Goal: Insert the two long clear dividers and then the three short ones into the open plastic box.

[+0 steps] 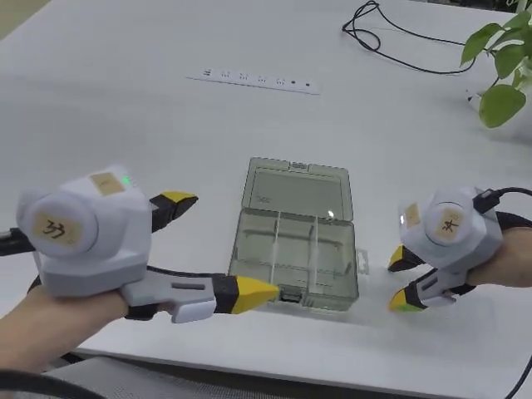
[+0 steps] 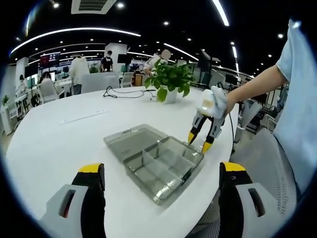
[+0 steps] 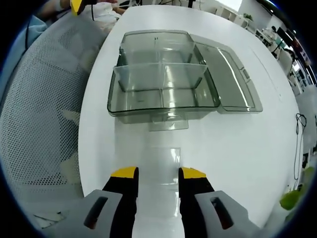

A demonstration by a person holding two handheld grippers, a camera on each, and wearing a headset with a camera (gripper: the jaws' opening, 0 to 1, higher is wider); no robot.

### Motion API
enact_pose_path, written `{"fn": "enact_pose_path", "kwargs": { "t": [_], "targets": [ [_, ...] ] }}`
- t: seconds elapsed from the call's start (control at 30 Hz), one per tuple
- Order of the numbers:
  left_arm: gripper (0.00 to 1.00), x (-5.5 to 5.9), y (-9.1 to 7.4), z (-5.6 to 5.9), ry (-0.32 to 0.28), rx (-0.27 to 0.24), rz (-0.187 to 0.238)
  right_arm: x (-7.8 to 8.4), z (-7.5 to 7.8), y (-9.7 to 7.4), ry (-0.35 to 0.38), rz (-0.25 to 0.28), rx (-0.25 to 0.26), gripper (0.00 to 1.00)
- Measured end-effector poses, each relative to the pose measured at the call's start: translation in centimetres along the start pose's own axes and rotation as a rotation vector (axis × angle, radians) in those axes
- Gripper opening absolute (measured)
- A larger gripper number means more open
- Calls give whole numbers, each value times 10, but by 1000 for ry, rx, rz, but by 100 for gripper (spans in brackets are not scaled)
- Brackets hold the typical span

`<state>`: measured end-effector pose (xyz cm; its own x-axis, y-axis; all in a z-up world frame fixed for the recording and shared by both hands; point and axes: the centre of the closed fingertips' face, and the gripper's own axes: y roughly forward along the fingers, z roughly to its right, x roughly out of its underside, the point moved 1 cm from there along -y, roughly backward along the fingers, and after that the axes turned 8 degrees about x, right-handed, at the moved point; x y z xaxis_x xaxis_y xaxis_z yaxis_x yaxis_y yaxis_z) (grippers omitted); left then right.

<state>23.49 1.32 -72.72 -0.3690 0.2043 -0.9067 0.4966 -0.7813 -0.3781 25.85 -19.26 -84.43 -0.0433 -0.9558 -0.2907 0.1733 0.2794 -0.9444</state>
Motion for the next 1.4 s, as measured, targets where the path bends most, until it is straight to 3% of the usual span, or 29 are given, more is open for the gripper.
{"fn": "enact_pose_path", "kwargs": {
  "t": [0.5,0.83,0.97,1.1,1.23,1.4],
  "targets": [
    [96,0,3,1,-27,8,14,0,0,-1,17,-4,13,33],
    [90,3,10,5,-83,23,21,2,8,-14,22,14,70,33],
    [87,1,20,7,-120,34,18,-3,13,-23,25,45,113,33],
    [84,-11,33,12,-164,66,55,-10,15,-35,14,78,150,33],
    [77,-19,50,16,-197,92,46,-20,17,-48,-7,101,189,33],
    [70,-28,72,27,-257,167,40,-37,25,-65,-47,151,255,33]
  ]
}}
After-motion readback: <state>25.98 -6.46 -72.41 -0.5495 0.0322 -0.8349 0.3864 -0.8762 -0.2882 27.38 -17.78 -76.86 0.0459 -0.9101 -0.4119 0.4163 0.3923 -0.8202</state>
